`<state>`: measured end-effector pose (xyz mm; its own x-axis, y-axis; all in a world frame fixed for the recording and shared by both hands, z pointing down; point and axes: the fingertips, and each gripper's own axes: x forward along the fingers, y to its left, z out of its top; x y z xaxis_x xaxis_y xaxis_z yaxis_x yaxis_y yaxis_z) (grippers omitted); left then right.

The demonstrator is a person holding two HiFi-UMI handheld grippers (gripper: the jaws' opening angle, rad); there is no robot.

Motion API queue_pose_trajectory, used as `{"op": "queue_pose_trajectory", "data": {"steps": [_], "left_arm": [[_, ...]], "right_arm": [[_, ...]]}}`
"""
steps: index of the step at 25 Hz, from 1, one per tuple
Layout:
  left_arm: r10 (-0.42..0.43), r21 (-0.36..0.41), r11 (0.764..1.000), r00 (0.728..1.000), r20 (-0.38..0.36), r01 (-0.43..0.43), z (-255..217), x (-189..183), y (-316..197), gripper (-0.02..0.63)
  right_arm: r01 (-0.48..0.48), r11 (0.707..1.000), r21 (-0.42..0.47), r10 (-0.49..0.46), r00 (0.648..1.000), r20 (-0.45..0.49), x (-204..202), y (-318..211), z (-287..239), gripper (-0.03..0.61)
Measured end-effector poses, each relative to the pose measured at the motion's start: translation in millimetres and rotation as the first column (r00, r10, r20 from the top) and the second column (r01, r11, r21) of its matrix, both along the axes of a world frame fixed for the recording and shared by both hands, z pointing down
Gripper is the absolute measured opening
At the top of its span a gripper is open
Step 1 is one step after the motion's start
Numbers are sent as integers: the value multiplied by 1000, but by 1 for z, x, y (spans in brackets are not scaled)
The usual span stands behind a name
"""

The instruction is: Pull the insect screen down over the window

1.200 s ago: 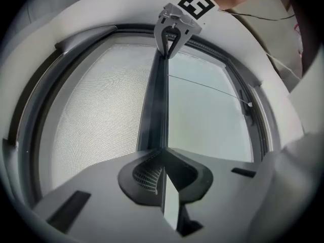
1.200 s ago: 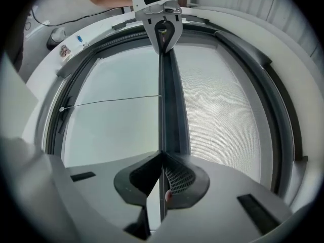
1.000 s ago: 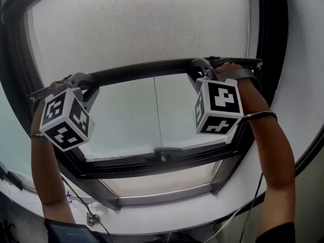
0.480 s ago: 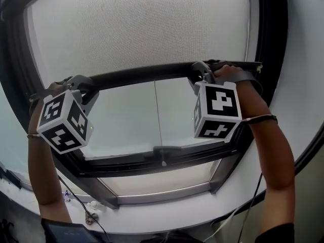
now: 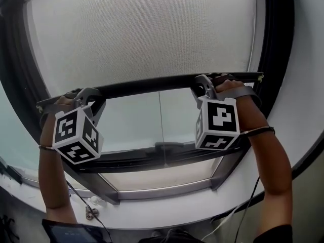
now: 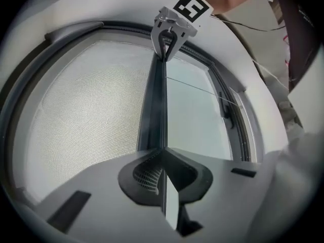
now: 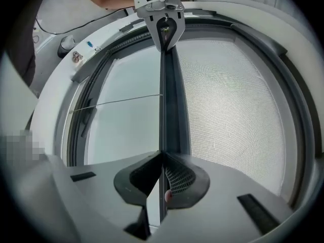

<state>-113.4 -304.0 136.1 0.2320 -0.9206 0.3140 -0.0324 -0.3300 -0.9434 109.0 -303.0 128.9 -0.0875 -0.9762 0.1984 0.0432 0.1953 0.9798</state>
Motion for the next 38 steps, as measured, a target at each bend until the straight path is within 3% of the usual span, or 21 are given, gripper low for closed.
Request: {"op": "queue_pose_trajectory", "data": {"steps": [4,9,14,21,25,38], "left_arm": [[6,-71,997,1000,-2,-6,45,0,-7,11],[12,-70,997,1000,-28,-14,83,4,-16,12],[2,-141,990,999,-36,-7,127,5,-20,12],[-25,-107,994,998,-51,19,166,7,-24,12],[-23,-124,992,997,-77,13,173,8,-25,12],[-47,-292,956,999,-27,37,272,9,-13,12]], "right_arm": [[12,996,-83,-12,1000,0,-1,-7,46,23],[-3,995,-95,4,1000,14,3,-13,85,23],[9,985,-170,-5,1000,24,-1,-17,127,23],[-3,987,-159,8,999,32,4,-19,166,22],[-1,985,-175,4,1000,18,7,-21,175,21],[9,939,-343,-11,1000,-5,8,-9,274,18]]}}
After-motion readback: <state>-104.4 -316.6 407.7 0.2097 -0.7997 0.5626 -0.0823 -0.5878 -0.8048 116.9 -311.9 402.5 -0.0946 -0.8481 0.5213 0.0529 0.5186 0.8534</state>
